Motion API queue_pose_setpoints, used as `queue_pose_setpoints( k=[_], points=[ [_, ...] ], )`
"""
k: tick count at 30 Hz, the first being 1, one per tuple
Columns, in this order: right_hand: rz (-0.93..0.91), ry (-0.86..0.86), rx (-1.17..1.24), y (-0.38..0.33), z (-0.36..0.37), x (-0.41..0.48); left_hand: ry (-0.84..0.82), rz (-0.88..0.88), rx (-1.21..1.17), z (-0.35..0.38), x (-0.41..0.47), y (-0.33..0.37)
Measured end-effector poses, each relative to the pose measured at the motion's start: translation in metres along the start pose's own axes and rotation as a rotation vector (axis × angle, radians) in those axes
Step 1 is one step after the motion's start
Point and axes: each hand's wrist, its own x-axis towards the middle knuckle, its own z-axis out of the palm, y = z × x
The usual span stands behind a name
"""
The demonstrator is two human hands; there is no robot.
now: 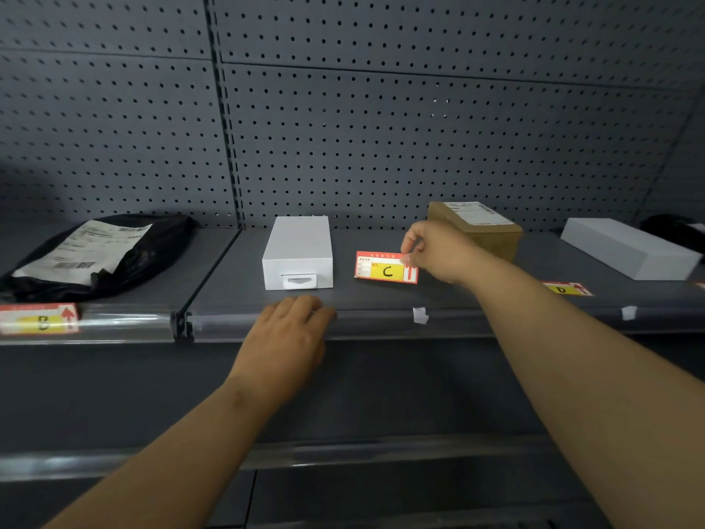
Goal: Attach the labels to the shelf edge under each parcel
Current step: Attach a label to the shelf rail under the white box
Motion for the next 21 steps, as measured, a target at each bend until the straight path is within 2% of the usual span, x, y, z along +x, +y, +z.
queue_pose_setpoints(
  k=[6, 21],
  points=[
    [-0.010, 0.056, -0.017, 0.003, -0.006, -0.004, 0.041, -0.035, 0.045, 0.006, 0.002, -0.001],
    [-0.027, 0.069, -0.009, 0.002, -0.006, -0.006, -0.097, 0.049, -0.005, 0.014, 0.032, 0.050]
  ],
)
